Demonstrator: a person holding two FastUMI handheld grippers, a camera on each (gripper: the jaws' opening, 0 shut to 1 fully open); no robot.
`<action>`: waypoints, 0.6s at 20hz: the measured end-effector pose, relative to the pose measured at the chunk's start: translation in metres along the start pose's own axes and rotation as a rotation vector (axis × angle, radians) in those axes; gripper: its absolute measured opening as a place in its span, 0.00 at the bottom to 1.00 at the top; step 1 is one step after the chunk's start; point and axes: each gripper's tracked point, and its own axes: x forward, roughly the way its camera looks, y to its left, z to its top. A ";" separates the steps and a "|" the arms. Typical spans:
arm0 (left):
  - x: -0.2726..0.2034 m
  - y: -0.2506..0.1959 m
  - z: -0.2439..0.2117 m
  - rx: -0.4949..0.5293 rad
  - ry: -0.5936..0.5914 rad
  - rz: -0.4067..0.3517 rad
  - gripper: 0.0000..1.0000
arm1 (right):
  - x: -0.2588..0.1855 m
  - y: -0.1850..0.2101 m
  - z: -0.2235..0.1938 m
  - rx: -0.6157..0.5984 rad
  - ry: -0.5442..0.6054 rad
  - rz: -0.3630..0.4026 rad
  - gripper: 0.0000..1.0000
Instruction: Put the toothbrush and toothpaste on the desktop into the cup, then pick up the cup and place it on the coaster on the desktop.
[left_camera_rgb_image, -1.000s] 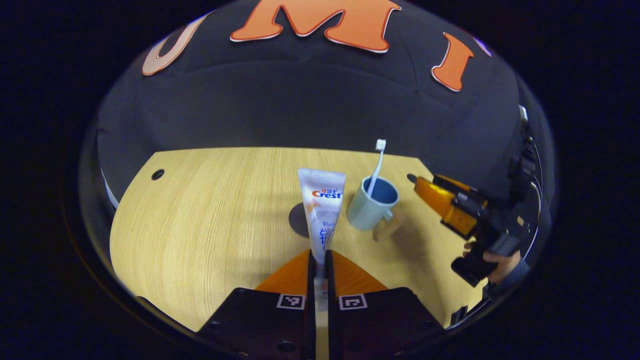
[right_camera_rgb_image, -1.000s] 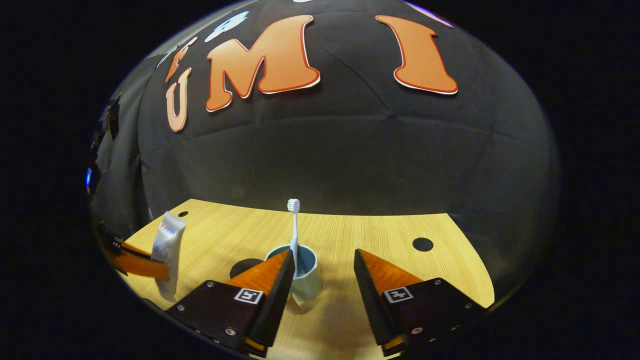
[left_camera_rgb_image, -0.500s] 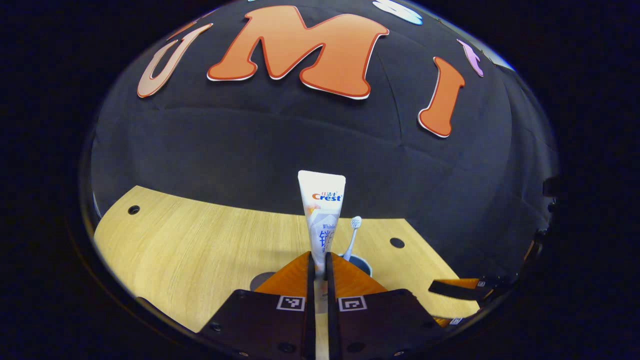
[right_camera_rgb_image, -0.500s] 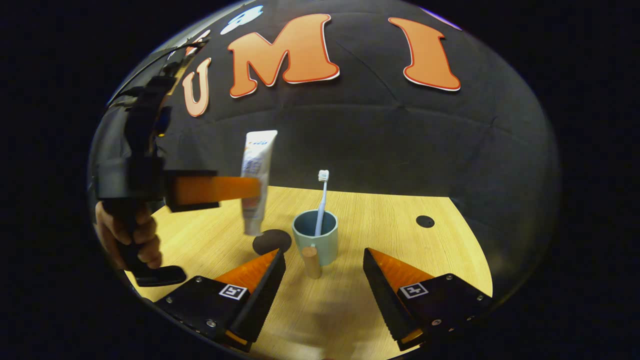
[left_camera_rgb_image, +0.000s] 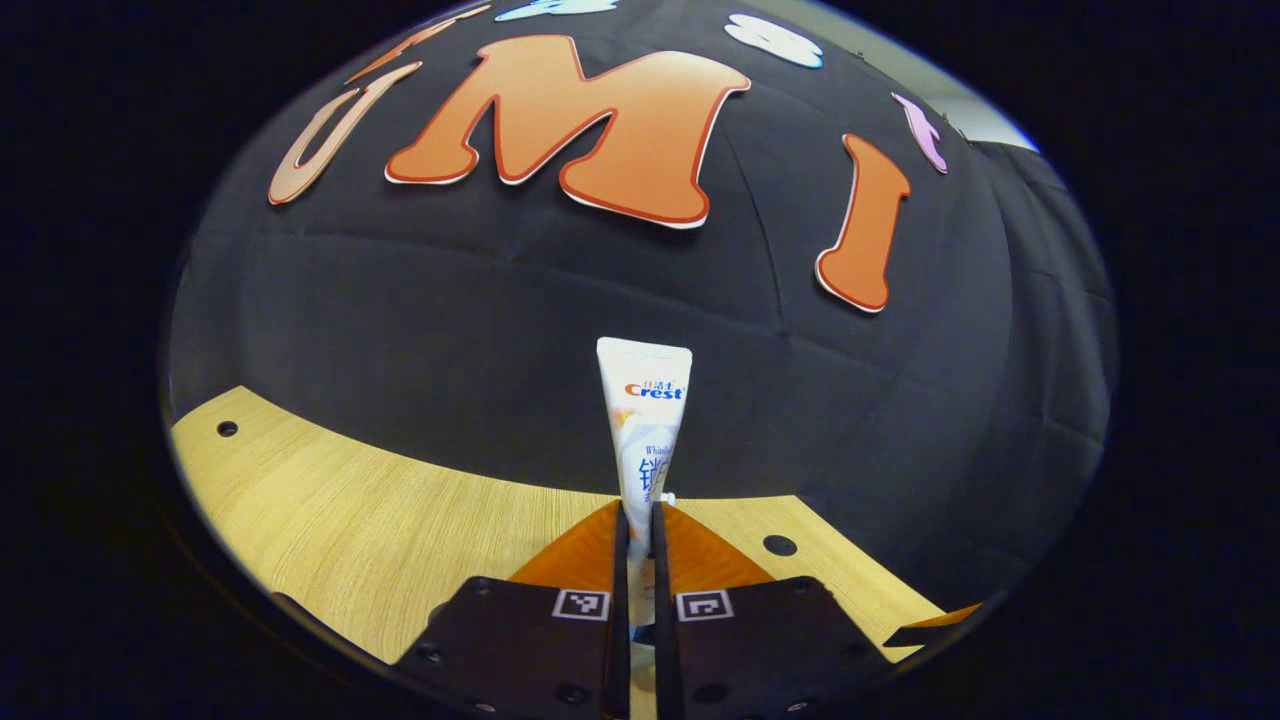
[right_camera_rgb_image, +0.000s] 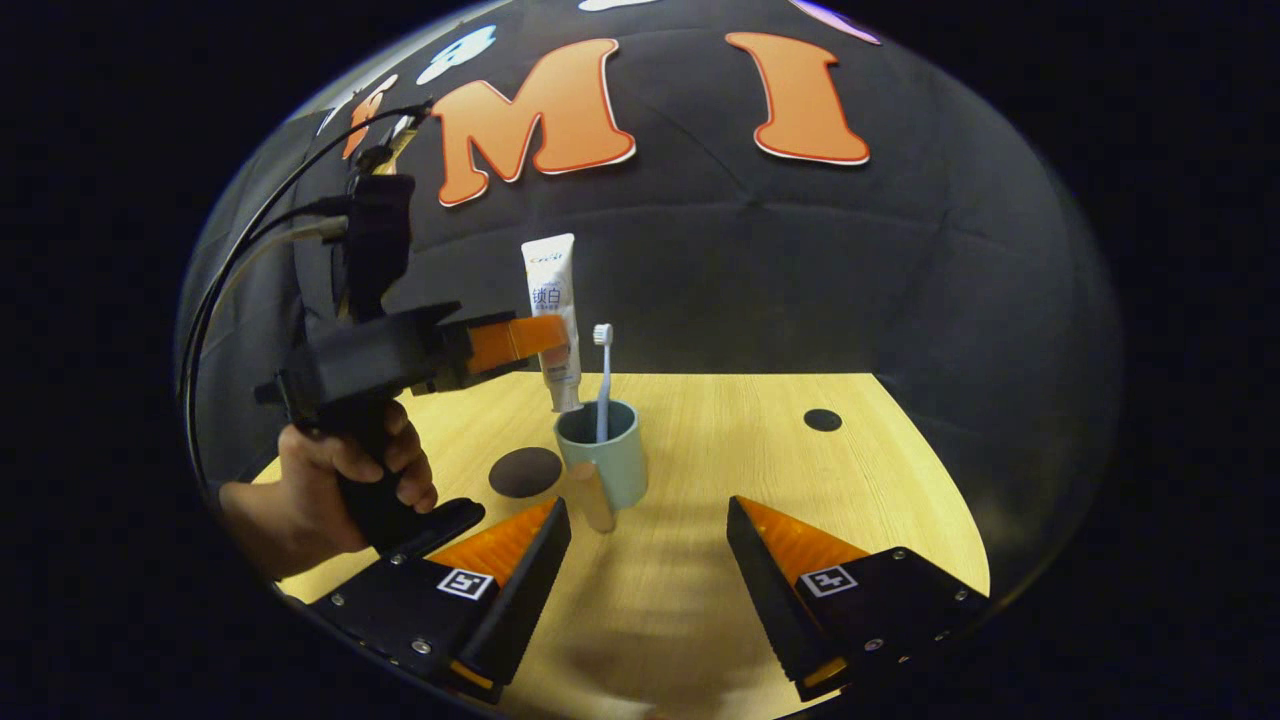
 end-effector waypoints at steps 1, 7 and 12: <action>0.000 -0.002 -0.008 0.023 -0.007 0.005 0.10 | 0.000 -0.004 0.000 0.002 0.001 -0.004 0.95; 0.009 -0.003 -0.046 0.059 0.017 0.032 0.10 | -0.003 -0.033 -0.002 0.011 -0.008 -0.030 0.95; 0.005 0.003 -0.060 0.086 0.053 0.069 0.12 | -0.005 -0.046 0.000 0.022 -0.013 -0.042 0.95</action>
